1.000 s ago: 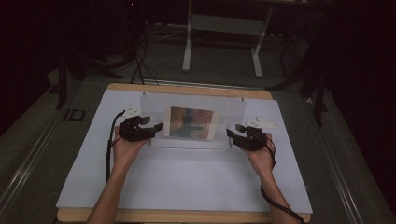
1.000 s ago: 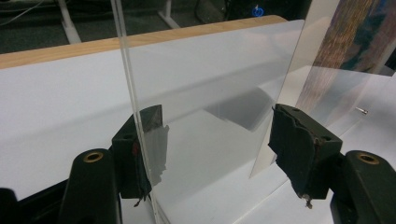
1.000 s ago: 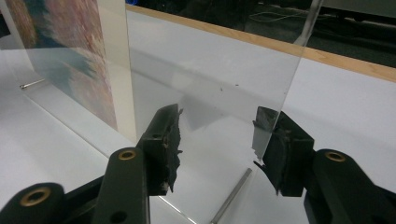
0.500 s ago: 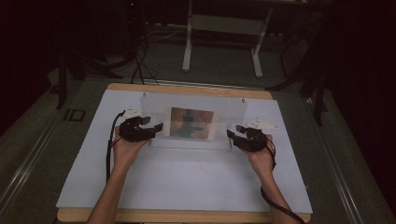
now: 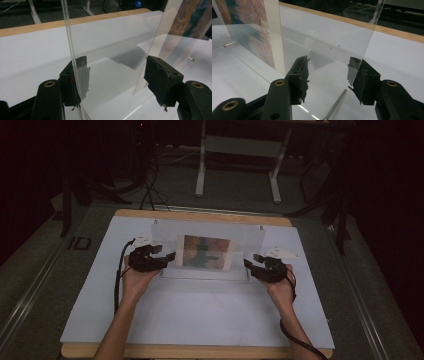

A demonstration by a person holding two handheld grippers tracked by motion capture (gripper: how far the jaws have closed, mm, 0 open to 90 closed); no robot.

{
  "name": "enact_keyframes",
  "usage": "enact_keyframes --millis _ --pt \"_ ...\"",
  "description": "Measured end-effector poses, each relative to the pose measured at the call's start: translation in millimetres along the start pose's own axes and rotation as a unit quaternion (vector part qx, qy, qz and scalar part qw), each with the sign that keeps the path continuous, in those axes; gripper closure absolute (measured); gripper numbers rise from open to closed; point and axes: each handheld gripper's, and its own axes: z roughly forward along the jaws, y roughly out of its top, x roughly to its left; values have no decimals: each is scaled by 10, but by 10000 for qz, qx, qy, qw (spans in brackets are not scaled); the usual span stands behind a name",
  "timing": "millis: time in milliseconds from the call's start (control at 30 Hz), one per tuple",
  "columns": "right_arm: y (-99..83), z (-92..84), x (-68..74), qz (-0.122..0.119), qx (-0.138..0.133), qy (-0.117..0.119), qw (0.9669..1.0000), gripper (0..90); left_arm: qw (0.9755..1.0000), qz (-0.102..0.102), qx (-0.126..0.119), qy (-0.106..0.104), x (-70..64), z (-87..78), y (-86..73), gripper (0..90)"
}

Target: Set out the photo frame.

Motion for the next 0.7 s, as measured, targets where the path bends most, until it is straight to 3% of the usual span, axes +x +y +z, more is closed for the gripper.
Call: enact_keyframes --millis 200,433,700 --pt "-2 19 -26 -83 19 111 9999 465 9999 101 11 -28 9 -3 -2 349" --pt "-6 14 -96 47 36 274 9996 423 9999 25 -31 -149 30 -6 -5 344" --pt "67 -110 -157 29 -103 277 9996 420 9996 -44 -200 -218 85 -81 8 351"
